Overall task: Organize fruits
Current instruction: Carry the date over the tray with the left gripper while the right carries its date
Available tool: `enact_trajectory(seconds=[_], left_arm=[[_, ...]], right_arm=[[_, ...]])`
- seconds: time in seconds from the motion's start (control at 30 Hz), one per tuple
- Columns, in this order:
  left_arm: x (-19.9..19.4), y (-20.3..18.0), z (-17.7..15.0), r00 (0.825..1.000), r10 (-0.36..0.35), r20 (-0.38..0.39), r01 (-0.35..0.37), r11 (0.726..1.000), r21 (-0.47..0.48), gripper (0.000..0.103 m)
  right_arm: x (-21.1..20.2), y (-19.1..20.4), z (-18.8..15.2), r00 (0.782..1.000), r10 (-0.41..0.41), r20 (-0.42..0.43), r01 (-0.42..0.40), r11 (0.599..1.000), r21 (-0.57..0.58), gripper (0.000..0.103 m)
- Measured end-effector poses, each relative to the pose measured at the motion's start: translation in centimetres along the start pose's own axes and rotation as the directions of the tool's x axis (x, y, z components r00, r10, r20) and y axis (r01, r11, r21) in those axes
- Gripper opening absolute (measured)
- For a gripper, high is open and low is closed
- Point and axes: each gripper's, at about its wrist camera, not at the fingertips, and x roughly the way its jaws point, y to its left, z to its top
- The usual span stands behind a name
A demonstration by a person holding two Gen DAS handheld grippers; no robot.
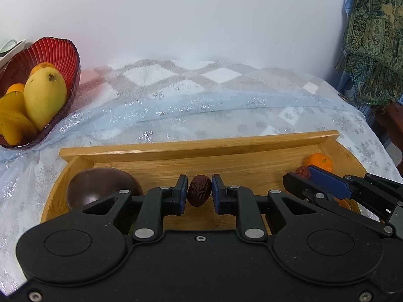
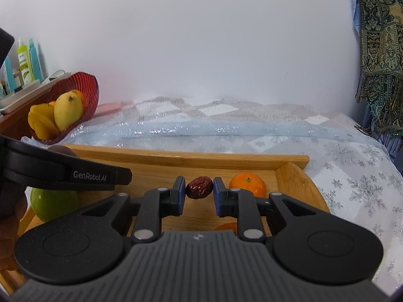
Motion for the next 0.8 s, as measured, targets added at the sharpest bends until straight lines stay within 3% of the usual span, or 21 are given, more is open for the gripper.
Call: enact_trajectory(seconds=[0.8], left_arm=[[0.78,-0.25,-0.39,1.000,0.017,-0.014,-0.016,1.000,0.014,0.020]], right_arm=[[1.04,0.79,-0.27,0.998,-0.006,-0.063,0.003,0.999,-0.054,0.028]])
